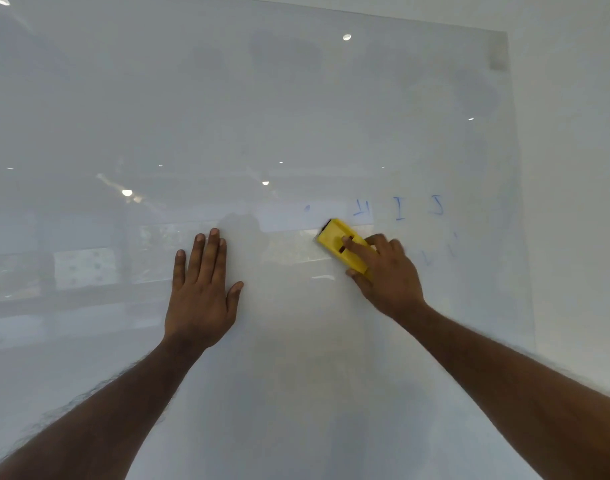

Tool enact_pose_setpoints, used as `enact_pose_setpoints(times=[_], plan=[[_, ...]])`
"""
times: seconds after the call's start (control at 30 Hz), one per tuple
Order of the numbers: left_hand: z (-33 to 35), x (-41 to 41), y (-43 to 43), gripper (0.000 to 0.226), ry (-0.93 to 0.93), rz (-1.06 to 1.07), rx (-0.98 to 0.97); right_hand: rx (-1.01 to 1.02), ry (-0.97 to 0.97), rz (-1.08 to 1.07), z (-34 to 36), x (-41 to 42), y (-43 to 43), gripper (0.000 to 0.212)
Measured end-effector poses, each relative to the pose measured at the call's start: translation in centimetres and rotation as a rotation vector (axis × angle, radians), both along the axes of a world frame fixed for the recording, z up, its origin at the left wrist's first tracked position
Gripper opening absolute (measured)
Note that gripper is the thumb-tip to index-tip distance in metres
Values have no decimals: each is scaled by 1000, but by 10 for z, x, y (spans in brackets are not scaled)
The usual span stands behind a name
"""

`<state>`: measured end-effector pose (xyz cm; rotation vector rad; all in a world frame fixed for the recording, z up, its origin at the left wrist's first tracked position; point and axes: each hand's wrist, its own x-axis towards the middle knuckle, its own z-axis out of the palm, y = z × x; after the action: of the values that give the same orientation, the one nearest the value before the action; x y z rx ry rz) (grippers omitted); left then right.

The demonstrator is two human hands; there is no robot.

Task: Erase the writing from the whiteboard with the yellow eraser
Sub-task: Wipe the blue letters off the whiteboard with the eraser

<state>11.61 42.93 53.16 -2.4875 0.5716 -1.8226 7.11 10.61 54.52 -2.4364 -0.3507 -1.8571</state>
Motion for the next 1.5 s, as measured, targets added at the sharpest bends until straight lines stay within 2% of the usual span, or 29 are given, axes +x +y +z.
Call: enact_pose_setpoints(times=[0.1, 0.23, 0.33, 0.4, 0.5, 0.57, 0.63, 0.73, 0.8, 1.0, 1.07, 1.17, 1.23, 1.3, 1.4, 1.5], plan=[[-3, 0, -5, 70, -6, 2, -37, 88, -4, 25, -10, 1, 10, 56], [-8, 0, -11, 66, -46, 6, -1, -250, 74, 97, -45, -2, 25, 60], [-5, -1, -17, 66, -47, 19, 75, -327, 86, 67, -32, -2, 16, 63], [-3, -1, -20, 67, -36, 33, 64, -212, 48, 11, -8, -1, 9, 61], [-5, 0, -19, 66, -45, 51, 67, 106, 23, 0, 27, 2, 2, 57], [-5, 2, -19, 66, -59, 53, 74, 176, 25, 11, 31, 2, 8, 55], [-5, 3, -21, 66, -67, 50, 67, 65, 39, 23, 17, -2, 19, 56], [-4, 4, -22, 67, -82, 46, 66, -248, 86, 86, -7, -5, 24, 58], [-2, 4, -22, 67, -92, 40, 67, -310, 78, 86, 5, -4, 15, 59], [8, 4, -27, 67, -86, 38, 64, 87, -17, 1, 71, 3, 13, 56], [15, 1, -30, 68, -77, 36, 38, 37, 0, 36, 59, 2, 26, 57], [25, -1, -35, 68, -76, 29, 36, -203, 39, 82, 23, -3, 38, 58], [31, -1, -37, 67, -71, 26, 51, -289, 39, 84, 25, -3, 29, 58], [34, 1, -40, 66, -67, 23, 49, -258, 1, 45, 48, 0, 13, 57], [38, 3, -48, 66, -54, 27, 45, -16, -33, -13, 77, 4, -8, 56], [39, 4, -53, 68, -55, 34, 46, 14, -29, 57, 56, 5, -2, 58]])
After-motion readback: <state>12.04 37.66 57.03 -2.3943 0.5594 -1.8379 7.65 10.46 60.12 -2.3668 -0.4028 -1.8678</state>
